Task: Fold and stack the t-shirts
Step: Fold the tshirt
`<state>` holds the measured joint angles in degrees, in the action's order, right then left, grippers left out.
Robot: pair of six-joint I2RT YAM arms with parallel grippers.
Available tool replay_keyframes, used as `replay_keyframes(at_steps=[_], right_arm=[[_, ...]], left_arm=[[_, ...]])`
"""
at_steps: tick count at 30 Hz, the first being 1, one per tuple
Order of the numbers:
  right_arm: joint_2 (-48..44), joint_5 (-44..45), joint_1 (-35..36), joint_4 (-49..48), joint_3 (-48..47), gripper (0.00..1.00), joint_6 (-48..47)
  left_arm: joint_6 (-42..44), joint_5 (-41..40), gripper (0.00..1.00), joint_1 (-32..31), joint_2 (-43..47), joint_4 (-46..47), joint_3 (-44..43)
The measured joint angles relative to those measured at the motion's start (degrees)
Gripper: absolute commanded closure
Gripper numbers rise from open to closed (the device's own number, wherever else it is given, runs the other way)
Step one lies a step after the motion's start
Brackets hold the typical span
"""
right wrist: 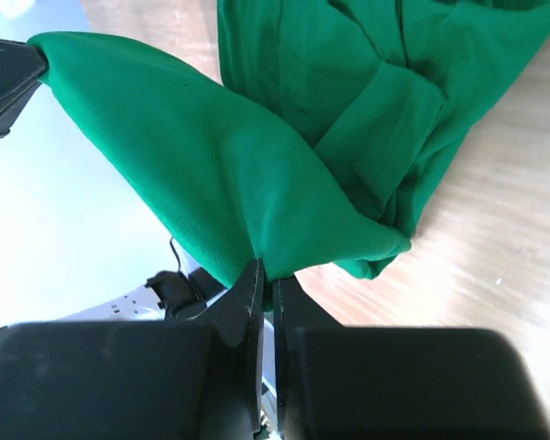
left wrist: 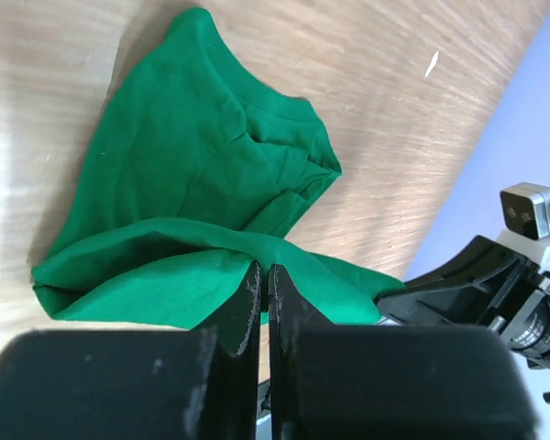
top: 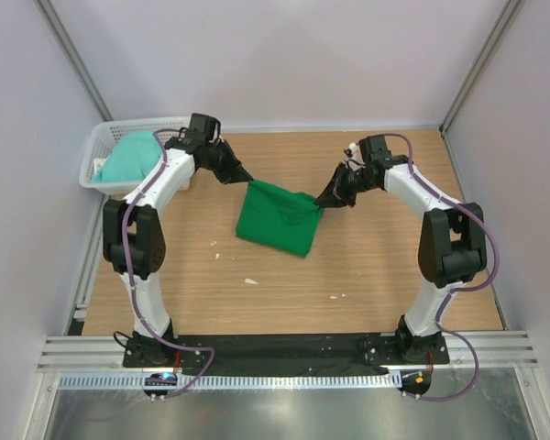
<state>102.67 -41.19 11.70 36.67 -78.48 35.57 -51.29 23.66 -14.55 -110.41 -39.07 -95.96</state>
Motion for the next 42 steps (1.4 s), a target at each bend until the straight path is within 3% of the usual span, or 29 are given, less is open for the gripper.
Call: replay_keyframes(at_steps=[8,12,13,14,15,20,25,28,32,35,42], right_arm=[[10.0,-0.3,-3.8,-13.4,-0.5,0.77,2.3],[18.1,2.9,-7.2,-20.5,-2.1,0.54,1.9],[20.4,3.8,-8.0,-19.9,-4.2,0.49,1.4],[22.6,3.6,-8.7,-19.5,-6.9,0.34,1.2],[23.8,3.5,-9.4,-19.2,-9.1,0.33,0.9],[21.6,7.9,-10.5,-17.1,-13.4,0.38,-4.1],[15.1,10.0,-8.9,-14.6,-10.9,0.44,-6.8],[12.0,10.5,-6.6,-14.4,-10.1,0.51,-7.5],[11.4,10.5,-2.4,-15.5,-10.1,0.7,-7.5],[12.6,9.4,0.1,-17.0,-10.1,0.84,-6.0],[16.3,6.3,0.5,-22.6,-7.9,0.92,-2.2]], left_arm=[[2.6,1.3,0.94,0.1,-15.0,1.7,-14.2],[6.6,-0.4,0.82,0.1,-27.6,1.6,-28.9],[7.3,-1.3,0.69,0.1,-30.2,2.1,-32.5],[8.4,-1.9,0.64,0.3,-32.2,2.8,-35.3],[8.8,-2.4,0.61,0.5,-32.7,3.3,-35.9],[11.4,-4.5,0.54,1.6,-28.2,5.1,-30.3],[12.8,-4.1,0.58,1.9,-17.0,6.6,-19.1],[13.2,-1.8,0.64,1.2,-10.1,8.2,-12.8],[13.9,1.2,0.68,-2.1,-3.1,13.5,-1.3],[13.1,3.1,0.75,-4.9,-2.9,16.7,4.9],[10.7,6.6,0.78,-9.9,-6.1,20.9,8.3]])
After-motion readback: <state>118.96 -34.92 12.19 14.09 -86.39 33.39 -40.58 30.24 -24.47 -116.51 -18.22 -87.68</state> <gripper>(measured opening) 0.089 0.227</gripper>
